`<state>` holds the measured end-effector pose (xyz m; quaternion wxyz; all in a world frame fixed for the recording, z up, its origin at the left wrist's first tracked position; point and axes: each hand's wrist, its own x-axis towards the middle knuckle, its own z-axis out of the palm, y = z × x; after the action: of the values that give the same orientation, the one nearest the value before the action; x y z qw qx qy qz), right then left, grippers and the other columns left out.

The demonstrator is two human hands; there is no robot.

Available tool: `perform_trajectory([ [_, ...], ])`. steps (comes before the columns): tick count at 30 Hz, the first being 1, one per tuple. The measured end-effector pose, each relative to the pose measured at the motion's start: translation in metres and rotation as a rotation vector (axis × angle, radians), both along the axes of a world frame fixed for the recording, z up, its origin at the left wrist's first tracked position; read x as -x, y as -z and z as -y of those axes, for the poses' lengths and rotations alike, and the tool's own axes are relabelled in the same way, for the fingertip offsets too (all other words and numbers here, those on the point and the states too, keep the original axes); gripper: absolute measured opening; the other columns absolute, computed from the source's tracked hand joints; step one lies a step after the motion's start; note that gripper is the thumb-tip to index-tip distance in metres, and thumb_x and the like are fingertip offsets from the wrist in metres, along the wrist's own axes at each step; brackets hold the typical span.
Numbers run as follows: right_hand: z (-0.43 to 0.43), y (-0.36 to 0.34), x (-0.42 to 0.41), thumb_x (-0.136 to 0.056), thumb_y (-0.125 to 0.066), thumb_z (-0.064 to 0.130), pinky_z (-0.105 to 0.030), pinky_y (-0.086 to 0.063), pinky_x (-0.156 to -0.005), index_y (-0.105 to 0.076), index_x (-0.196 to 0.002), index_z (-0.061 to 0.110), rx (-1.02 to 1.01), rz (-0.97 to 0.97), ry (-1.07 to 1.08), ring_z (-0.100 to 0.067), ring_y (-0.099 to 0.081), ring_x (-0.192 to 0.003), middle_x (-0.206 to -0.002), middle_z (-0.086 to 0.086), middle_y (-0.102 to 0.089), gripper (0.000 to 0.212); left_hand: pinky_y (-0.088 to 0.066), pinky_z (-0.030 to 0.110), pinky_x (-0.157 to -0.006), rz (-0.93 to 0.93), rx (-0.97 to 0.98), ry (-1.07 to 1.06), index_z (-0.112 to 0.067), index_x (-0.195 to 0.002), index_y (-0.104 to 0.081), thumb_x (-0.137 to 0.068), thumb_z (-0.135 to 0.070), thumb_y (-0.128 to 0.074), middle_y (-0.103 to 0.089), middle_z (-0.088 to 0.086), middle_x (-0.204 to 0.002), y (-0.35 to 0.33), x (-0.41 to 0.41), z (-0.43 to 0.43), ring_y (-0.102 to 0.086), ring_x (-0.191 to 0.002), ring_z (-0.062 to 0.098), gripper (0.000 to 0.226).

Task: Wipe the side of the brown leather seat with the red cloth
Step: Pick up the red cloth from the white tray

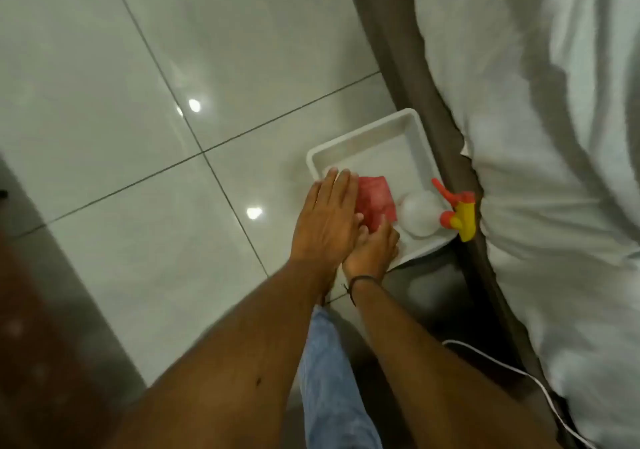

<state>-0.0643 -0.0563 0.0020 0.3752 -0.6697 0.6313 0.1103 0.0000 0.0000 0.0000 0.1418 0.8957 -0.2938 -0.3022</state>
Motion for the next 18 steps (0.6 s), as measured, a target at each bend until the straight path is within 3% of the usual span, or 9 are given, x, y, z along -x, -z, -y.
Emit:
perform_trajectory([
  [4,0.045,0.029,-0.022,-0.103,-0.062,0.012,-0.045,-0.050,-0.113,-0.050,-0.152,0.006,-0.178,0.050,0.504,-0.038,-0.061,-0.138,-0.150,-0.019,-0.061,0.051,-0.038,0.049,-0.123,-0.048,-0.221,0.102,-0.008,-0.163,-0.031,-0.092,-0.063,-0.068,-0.049,0.013,-0.157,0.017,-0.035,0.060,-0.045,-0.147,0.035,0.097],
  [7,0.062,0.046,-0.029,-0.103,-0.064,0.023,-0.038,-0.056,-0.100,-0.048,-0.151,0.006,-0.345,0.099,0.714,-0.038,-0.064,-0.135,-0.148,-0.017,-0.063,0.054,-0.041,0.049,-0.118,-0.120,-0.318,0.015,-0.010,-0.156,-0.038,-0.098,-0.053,-0.067,-0.051,0.014,-0.151,0.035,-0.035,0.081,-0.049,-0.140,0.034,0.078],
  [9,0.069,0.056,-0.027,-0.107,-0.058,0.024,-0.029,-0.057,-0.082,-0.042,-0.155,0.004,-0.434,0.136,0.774,-0.037,-0.061,-0.138,-0.149,-0.016,-0.059,0.054,-0.044,0.048,-0.113,-0.100,-0.314,0.006,-0.010,-0.150,-0.044,-0.100,-0.043,-0.067,-0.054,0.015,-0.146,0.043,-0.035,0.086,-0.053,-0.135,0.034,0.064],
  [10,0.072,0.061,-0.026,-0.108,-0.055,0.020,-0.034,-0.058,-0.084,-0.042,-0.155,0.003,-0.477,0.164,0.850,-0.039,-0.061,-0.138,-0.149,-0.019,-0.059,0.051,-0.046,0.046,-0.108,-0.103,-0.301,-0.003,-0.009,-0.145,-0.047,-0.101,-0.038,-0.066,-0.056,0.015,-0.142,0.046,-0.036,0.087,-0.056,-0.131,0.034,0.056],
  [13,0.076,0.065,-0.016,-0.104,-0.061,0.017,-0.052,-0.053,-0.113,-0.052,-0.149,0.005,-0.560,0.252,0.943,-0.042,-0.061,-0.138,-0.148,-0.024,-0.063,0.048,-0.053,0.044,-0.093,-0.218,-0.255,-0.043,-0.008,-0.129,-0.061,-0.101,-0.028,-0.060,-0.059,0.015,-0.129,0.045,-0.042,0.089,-0.063,-0.114,0.035,0.033],
  [16,0.067,0.049,-0.001,-0.088,-0.082,0.023,-0.053,-0.057,-0.109,-0.073,-0.121,0.015,-0.376,0.237,0.731,-0.035,-0.072,-0.124,-0.127,-0.013,-0.078,0.035,-0.056,0.043,-0.080,-0.332,-0.119,-0.202,-0.014,-0.111,-0.067,-0.096,-0.034,-0.061,-0.056,0.008,-0.116,0.029,-0.047,0.073,-0.063,-0.094,0.030,0.027],
  [18,0.057,0.029,0.005,-0.087,-0.081,0.015,-0.056,-0.056,-0.111,-0.077,-0.119,0.010,-0.341,0.385,0.709,-0.034,-0.073,-0.119,-0.123,-0.013,-0.079,0.033,-0.057,0.038,-0.076,-0.400,0.006,-0.320,-0.020,-0.096,-0.066,-0.090,-0.039,-0.062,-0.065,0.002,-0.102,0.010,-0.046,0.050,-0.066,-0.083,0.023,0.020],
])
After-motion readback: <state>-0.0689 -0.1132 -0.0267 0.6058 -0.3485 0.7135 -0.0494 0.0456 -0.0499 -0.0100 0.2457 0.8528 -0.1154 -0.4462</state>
